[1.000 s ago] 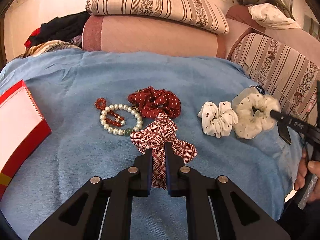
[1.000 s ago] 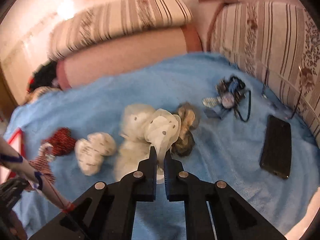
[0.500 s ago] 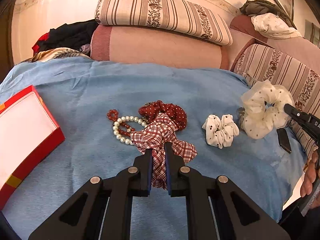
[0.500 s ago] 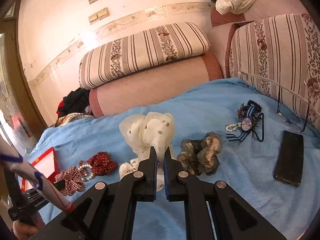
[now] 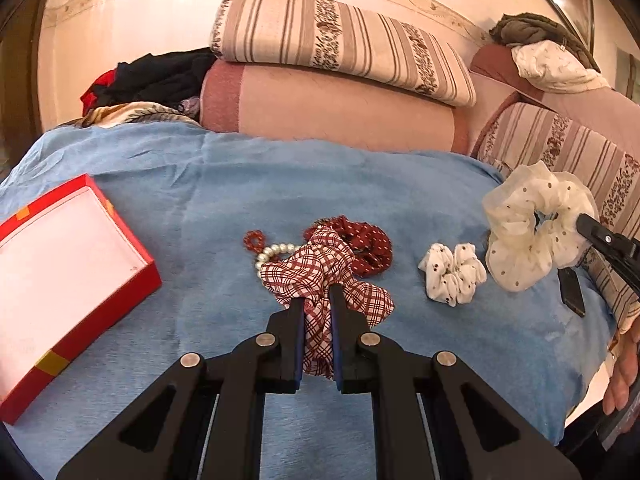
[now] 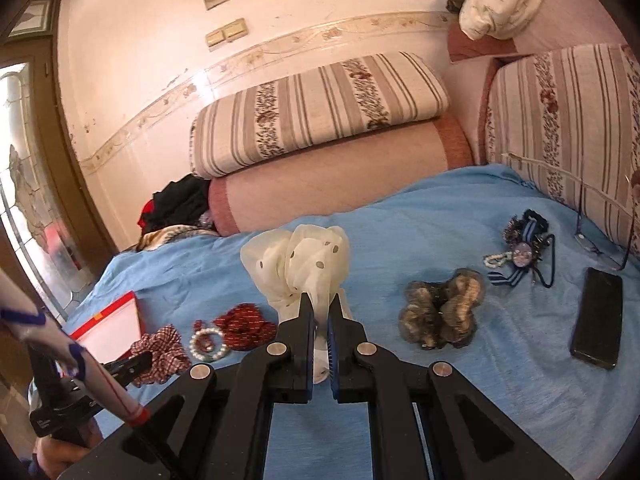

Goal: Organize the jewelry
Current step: 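Carry both scrunchies to the red tray and lower them inside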

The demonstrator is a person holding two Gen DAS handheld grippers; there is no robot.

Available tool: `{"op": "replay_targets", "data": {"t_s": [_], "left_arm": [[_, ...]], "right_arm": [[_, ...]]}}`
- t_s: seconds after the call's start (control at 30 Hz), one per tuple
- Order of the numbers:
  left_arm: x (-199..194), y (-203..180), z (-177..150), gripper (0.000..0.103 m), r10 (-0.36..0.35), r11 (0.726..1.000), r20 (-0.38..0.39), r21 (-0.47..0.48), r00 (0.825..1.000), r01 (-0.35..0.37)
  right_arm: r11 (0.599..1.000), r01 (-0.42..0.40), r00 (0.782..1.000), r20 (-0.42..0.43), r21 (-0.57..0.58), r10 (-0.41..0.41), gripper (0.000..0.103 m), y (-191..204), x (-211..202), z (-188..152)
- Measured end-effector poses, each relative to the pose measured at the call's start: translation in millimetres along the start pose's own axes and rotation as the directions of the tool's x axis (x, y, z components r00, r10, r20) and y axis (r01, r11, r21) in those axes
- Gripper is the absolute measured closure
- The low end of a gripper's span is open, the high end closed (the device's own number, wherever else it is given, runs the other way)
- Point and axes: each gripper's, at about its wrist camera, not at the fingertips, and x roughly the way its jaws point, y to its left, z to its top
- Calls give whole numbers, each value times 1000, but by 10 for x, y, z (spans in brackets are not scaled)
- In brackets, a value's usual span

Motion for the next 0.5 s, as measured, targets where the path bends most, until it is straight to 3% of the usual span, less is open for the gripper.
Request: {"op": "replay_targets", "data": {"t_s": [0.23, 0.5], "left_arm": [[-175, 243, 74, 92, 28, 999, 35, -43, 999, -26], [-470, 755, 155, 92, 105, 986, 77, -135, 992, -94]], "right_arm": [[996, -80, 997, -11, -32, 80, 97, 411, 10, 21], [975, -217, 974, -75, -40, 213, 97, 1018, 243, 58]]}}
